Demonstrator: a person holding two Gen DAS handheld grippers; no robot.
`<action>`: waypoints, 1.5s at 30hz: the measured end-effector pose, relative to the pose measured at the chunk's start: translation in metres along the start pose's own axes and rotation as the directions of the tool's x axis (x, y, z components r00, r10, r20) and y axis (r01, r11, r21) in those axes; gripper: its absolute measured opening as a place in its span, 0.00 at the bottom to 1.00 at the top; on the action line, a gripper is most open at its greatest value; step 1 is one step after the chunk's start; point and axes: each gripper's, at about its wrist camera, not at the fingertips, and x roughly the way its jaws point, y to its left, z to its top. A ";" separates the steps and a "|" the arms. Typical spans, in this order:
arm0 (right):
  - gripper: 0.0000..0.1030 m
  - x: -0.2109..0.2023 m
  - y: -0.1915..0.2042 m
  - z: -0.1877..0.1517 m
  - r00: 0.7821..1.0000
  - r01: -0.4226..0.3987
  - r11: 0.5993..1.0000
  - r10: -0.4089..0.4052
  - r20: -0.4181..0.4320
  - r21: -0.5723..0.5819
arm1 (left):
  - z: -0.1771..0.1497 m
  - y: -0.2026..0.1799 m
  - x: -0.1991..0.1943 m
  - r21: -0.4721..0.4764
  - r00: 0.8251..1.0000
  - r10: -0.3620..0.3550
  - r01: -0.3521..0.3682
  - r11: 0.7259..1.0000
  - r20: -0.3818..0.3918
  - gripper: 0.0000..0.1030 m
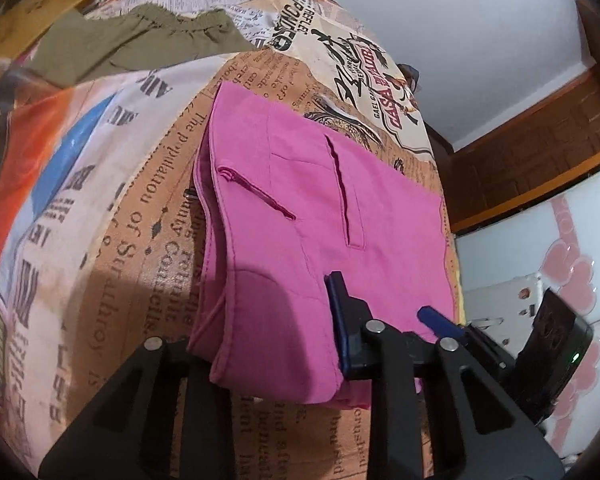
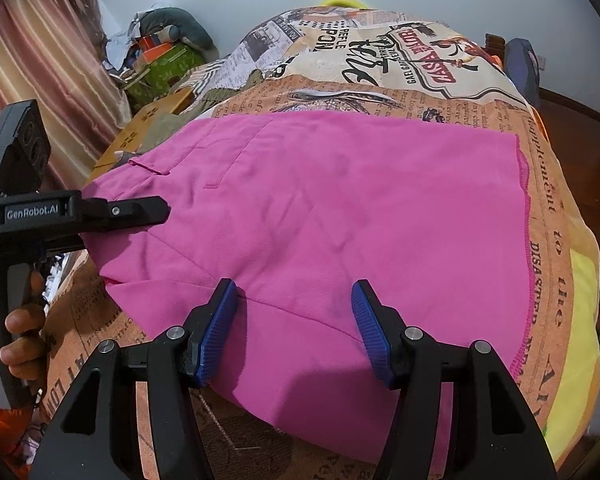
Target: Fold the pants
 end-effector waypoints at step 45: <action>0.56 -0.050 -0.054 -0.033 0.994 0.048 0.978 -0.067 0.088 0.202 | -0.058 -0.147 -0.028 0.623 0.968 0.126 -0.236 0.746 0.216 0.20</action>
